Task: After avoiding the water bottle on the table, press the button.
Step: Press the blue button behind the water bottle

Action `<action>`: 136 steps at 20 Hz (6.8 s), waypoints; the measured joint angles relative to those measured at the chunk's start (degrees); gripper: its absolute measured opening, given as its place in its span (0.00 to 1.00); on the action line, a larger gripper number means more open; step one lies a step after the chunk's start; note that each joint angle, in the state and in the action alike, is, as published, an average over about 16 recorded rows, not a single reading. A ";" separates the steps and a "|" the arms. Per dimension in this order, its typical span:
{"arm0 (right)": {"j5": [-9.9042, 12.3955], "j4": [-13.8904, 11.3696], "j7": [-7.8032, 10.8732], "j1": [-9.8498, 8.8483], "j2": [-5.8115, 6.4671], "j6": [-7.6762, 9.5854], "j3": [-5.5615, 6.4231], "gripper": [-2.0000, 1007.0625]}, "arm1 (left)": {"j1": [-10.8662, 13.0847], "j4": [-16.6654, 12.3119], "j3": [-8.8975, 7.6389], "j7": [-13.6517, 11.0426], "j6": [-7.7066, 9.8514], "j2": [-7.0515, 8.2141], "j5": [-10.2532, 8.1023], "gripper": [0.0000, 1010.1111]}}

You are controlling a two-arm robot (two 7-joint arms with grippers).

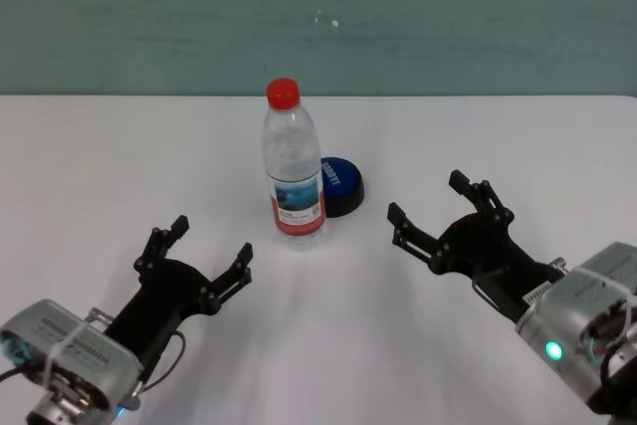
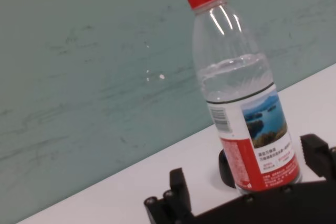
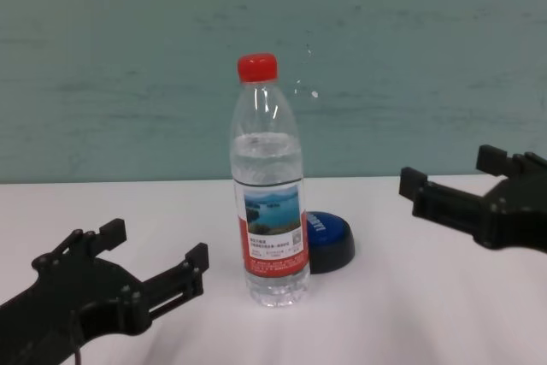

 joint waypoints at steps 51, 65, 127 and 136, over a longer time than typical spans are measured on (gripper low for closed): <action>6.86 3.40 3.53 0.24 5.82 -0.97 0.85 1.00 | 0.00 0.00 0.00 0.00 0.00 0.00 0.00 0.99; 7.99 6.86 3.94 1.75 6.23 -0.53 1.82 1.00 | 0.00 0.00 0.00 0.00 0.00 0.00 0.00 0.99; 7.51 29.24 9.34 26.90 2.79 1.53 -6.61 1.00 | 0.00 0.00 0.00 0.00 0.00 0.00 0.00 0.99; 7.14 31.45 11.31 28.07 2.78 0.45 -7.89 1.00 | 0.00 0.00 0.00 0.00 0.00 0.00 0.00 0.99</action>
